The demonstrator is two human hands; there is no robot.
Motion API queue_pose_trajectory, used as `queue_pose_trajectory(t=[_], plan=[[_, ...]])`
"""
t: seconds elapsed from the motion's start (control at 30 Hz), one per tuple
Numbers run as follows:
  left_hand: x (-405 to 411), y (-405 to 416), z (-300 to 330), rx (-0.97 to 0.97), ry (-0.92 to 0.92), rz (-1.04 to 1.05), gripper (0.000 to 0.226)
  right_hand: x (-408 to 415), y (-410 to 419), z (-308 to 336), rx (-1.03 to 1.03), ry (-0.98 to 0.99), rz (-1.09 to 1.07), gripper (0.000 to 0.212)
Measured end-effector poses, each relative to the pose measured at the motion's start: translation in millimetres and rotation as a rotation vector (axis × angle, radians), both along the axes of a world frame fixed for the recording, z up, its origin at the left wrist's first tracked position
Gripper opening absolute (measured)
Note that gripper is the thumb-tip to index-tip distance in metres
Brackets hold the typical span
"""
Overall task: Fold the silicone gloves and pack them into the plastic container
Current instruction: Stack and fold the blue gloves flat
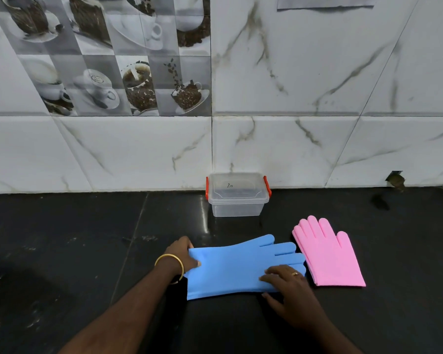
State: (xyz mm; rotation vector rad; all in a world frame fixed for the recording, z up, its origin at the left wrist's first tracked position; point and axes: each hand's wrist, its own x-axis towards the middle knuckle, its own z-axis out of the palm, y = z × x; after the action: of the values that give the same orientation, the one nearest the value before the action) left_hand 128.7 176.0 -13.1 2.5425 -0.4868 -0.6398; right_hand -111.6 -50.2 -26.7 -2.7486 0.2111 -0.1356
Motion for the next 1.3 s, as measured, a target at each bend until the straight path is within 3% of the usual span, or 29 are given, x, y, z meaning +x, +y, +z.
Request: queue_pose_trajectory(t=[0.2,0.33,0.4,0.47,0.63,0.77,0.83,0.97,1.03,1.3], plan=[[0,0,9,-0.095,0.195,0.045,0.053,-1,14,-6,-0.135,0.099,-0.03,0.049],[-12,6,11,-0.345,0.546,0.302,0.066,1,21,-10,-0.203,0.093,-0.08,0.044],[-17,14,8,-0.45,0.612,0.361,0.074,2,26,-9,-0.219,0.09,-0.113,0.044],[-22,20,3,-0.543,0.597,0.346,0.074,0,32,-10,-0.202,0.046,-0.158,0.045],[-38,22,-12,-0.619,0.501,0.279,0.032,-3,40,-15,-0.212,-0.04,-0.241,0.045],[-40,28,-10,-0.539,0.387,0.143,0.059,0,53,-15,-0.183,-0.1,-0.291,0.041],[-39,31,-11,-0.503,0.315,0.071,0.073,6,62,-11,-0.012,-0.162,-0.349,0.045],[-35,37,-6,-0.468,0.253,-0.014,0.094,50,93,16,0.701,-0.288,-0.412,0.067],[-33,42,0,-0.44,0.224,-0.041,0.102,81,108,27,0.912,-0.353,-0.461,0.064],[-13,75,19,-0.361,0.152,-0.099,0.11,151,150,15,1.139,-0.237,-0.523,0.06]])
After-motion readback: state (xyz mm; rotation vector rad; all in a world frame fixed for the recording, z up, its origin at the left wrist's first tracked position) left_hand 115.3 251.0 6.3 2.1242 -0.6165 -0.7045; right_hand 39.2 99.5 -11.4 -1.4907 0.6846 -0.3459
